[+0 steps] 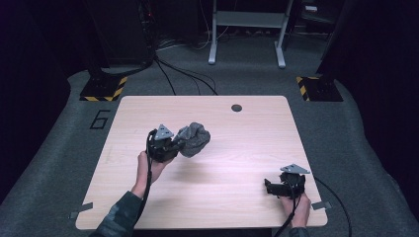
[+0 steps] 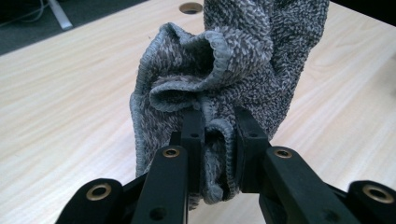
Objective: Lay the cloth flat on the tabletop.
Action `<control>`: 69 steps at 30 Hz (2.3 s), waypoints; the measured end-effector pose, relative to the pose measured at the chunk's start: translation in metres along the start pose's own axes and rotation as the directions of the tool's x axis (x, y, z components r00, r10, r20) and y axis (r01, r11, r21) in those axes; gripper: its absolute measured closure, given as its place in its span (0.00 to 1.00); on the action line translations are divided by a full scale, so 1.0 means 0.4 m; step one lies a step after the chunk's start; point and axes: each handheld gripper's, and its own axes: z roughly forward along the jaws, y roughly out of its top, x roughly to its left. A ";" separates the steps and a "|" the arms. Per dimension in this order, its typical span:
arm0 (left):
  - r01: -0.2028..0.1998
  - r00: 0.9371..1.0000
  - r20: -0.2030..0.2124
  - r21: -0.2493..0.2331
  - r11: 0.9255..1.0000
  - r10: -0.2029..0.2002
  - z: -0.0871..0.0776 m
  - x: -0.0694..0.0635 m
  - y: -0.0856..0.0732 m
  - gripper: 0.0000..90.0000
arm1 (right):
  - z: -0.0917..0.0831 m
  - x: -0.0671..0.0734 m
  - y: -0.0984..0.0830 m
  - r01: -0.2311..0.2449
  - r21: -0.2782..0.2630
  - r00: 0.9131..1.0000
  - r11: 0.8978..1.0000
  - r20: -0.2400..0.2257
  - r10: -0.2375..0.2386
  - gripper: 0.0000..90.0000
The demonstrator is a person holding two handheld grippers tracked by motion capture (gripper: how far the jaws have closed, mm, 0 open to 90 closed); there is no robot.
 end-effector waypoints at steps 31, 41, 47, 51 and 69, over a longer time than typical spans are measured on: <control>0.037 0.998 0.050 0.077 0.996 -0.041 0.072 -0.150 -0.125 0.28 | -0.001 0.002 0.000 -0.003 0.001 1.000 1.000 0.001 0.003 0.05; 0.141 0.988 0.055 0.015 0.990 -0.142 -0.022 -0.077 -0.151 0.25 | -0.018 0.020 0.015 -0.045 -0.023 0.993 0.999 -0.110 0.042 0.11; 0.181 0.982 0.054 0.022 0.983 -0.181 -0.028 -0.047 -0.177 0.31 | -0.045 0.148 0.088 0.031 -0.063 0.978 0.998 -0.206 -0.043 0.14; 0.196 0.979 0.051 0.027 0.980 -0.197 -0.022 -0.032 -0.197 0.35 | -0.053 0.241 0.140 0.093 -0.085 0.958 0.992 -0.265 -0.113 0.17; 0.145 0.977 0.147 0.084 0.986 -0.156 0.032 -0.065 -0.229 0.90 | 0.049 0.515 0.261 0.228 -0.073 0.879 0.971 -0.413 -0.238 0.62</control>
